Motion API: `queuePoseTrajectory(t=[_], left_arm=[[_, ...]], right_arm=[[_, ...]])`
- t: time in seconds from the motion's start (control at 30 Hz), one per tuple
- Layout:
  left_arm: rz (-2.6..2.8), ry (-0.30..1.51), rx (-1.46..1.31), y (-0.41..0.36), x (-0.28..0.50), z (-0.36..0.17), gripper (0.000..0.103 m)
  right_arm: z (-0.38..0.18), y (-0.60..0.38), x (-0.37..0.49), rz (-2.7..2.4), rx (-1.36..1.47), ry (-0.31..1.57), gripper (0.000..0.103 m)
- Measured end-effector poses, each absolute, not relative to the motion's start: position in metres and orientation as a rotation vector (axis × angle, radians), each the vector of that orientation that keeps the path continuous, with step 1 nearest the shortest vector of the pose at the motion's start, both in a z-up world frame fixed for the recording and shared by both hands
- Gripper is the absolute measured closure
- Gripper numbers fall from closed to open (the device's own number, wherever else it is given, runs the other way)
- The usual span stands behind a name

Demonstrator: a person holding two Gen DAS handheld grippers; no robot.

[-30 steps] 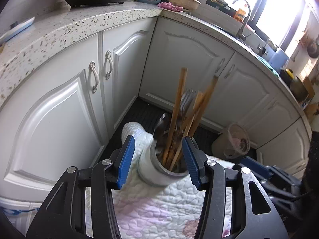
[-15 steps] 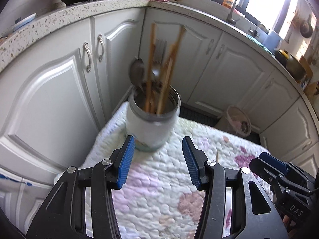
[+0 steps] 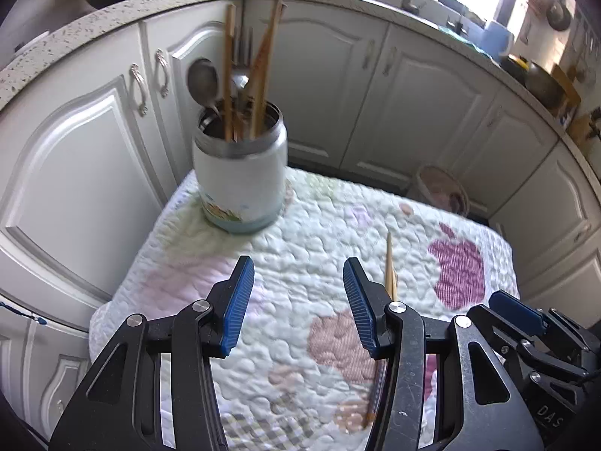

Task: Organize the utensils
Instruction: 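Move both open grippers back toward the remaining utensils, then grasp the white ceramic spoon with the right gripper while the left gripper grasps a wooden chopstick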

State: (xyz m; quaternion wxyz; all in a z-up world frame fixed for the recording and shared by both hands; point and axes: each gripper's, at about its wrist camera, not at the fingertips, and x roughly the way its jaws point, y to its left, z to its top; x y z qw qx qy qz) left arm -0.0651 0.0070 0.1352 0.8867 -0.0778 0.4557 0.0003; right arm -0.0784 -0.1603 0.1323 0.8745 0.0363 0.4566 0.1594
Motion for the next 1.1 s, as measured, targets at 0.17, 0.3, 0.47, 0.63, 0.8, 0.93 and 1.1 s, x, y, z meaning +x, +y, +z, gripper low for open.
queuePoseTrajectory(t=[0.17,0.3,0.47,0.63,0.8,0.93,1.1], left_arm=[[-0.01,0.972,-0.153,-0.003,-0.068,0.126,0.054],[-0.019,0.997,-0.16,-0.005,-0.067,0.12,0.054],[-0.04,1.042,-0.202,0.001,-0.065,0.105,0.054],[-0.099,1.108,-0.257,0.001,-0.062,0.085,0.054],[-0.129,1.167,-0.263,-0.005,-0.058,0.069,0.054],[-0.123,1.183,-0.271,-0.003,-0.054,0.064,0.054],[-0.103,1.199,-0.304,0.003,-0.048,0.059,0.054]], right_arm=[[0.119,-0.174,-0.087,0.312,0.086,0.982,0.061],[0.109,-0.187,-0.092,0.29,0.091,0.996,0.061],[0.093,-0.205,-0.096,0.262,0.104,1.027,0.061],[0.071,-0.213,-0.095,0.278,0.121,1.078,0.061],[0.048,-0.208,-0.089,0.29,0.117,1.133,0.061],[0.035,-0.203,-0.085,0.285,0.095,1.156,0.061],[0.025,-0.18,-0.078,0.287,0.0,1.175,0.061]])
